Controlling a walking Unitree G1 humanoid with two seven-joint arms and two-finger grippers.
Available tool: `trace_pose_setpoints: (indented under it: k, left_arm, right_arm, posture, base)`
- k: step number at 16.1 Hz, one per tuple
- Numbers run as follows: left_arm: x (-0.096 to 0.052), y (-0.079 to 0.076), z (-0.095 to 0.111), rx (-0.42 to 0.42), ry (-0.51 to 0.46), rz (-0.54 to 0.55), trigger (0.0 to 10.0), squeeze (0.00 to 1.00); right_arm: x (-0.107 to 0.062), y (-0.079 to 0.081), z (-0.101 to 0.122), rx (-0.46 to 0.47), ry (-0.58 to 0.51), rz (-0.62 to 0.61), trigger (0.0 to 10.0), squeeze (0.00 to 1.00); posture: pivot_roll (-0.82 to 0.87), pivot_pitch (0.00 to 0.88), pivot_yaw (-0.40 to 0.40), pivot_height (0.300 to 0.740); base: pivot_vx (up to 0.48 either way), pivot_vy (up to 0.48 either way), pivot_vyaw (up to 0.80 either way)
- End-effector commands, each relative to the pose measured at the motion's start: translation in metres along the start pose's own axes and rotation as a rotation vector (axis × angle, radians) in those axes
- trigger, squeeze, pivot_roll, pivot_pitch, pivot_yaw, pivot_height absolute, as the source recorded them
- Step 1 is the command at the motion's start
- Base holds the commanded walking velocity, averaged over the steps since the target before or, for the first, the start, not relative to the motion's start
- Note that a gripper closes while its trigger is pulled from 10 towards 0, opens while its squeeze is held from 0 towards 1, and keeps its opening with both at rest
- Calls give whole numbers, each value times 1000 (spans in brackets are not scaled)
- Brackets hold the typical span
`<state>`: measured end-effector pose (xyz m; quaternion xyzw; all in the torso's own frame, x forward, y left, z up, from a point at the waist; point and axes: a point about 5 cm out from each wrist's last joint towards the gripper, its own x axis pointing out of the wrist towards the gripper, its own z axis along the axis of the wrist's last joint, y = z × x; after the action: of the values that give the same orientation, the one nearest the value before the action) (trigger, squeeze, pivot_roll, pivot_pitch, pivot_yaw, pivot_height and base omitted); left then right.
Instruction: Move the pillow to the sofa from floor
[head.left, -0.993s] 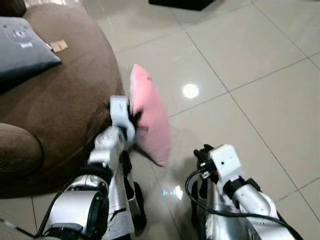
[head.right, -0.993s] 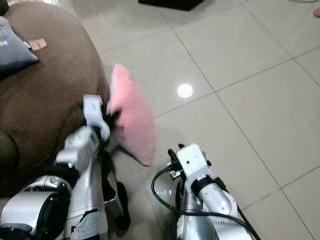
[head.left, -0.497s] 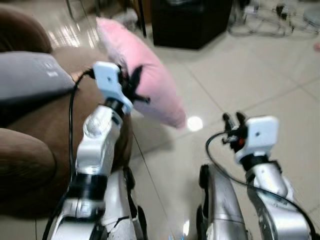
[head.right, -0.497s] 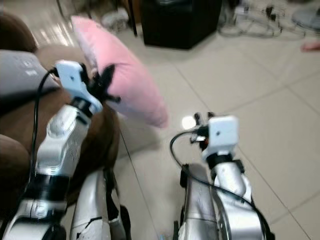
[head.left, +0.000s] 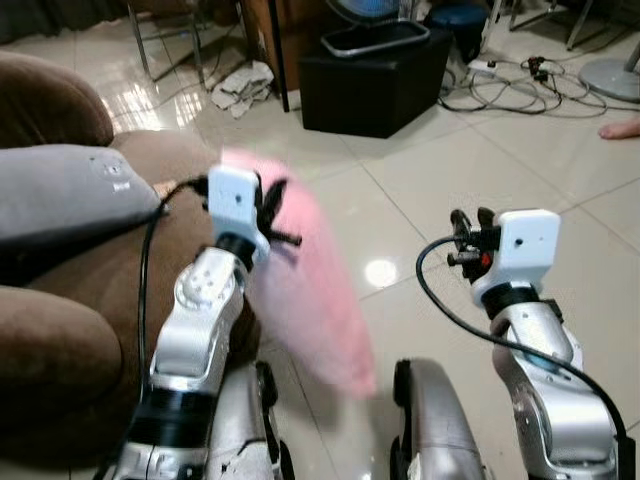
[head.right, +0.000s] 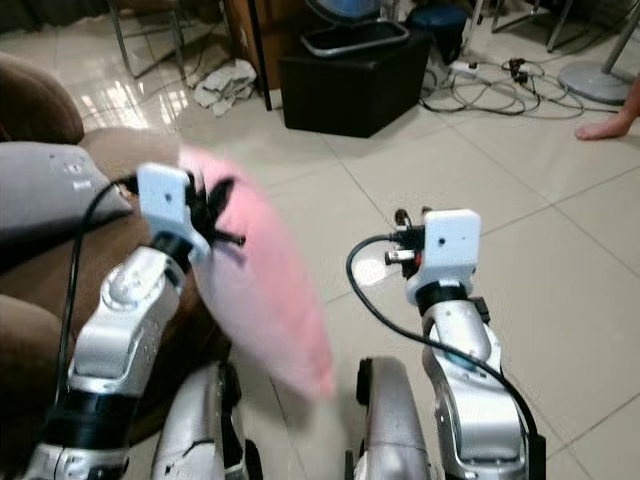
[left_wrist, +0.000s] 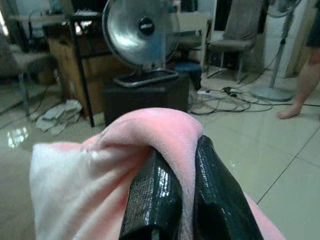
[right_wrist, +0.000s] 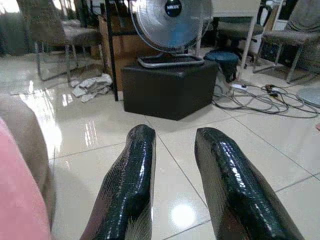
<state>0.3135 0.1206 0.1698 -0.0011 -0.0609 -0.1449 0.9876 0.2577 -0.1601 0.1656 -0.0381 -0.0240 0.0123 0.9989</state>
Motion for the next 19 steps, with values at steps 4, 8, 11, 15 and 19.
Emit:
trace_pose_setpoints:
  k: [4,8,11,15,19]
  left_arm:
    - [0,2,14,29,-52,46,10000,0]
    - [3,-1,13,26,-45,45,10000,0]
    - [4,-3,13,35,-45,38,10000,0]
    - [6,-4,13,59,-43,24,10000,0]
    - [11,-4,14,62,-43,13,10000,0]
  right_arm:
    - [3,1,-2,19,25,13,10000,0]
    - [3,-1,-2,14,30,13,10000,0]
    - [3,-1,-2,15,32,17,10000,0]
    - [2,-6,-12,15,62,-34,10000,0]
    - [1,-10,-16,-46,84,-54,10000,0]
  posture:
    - [-73,29,49,676]
    - [-85,29,55,726]
    - [-84,30,53,740]
    - [-81,28,54,740]
    - [-86,26,69,740]
  base:
    - [0,0,0]
    - [0,0,0]
    - [0,0,0]
    - [0,0,0]
    - [247,0,400]
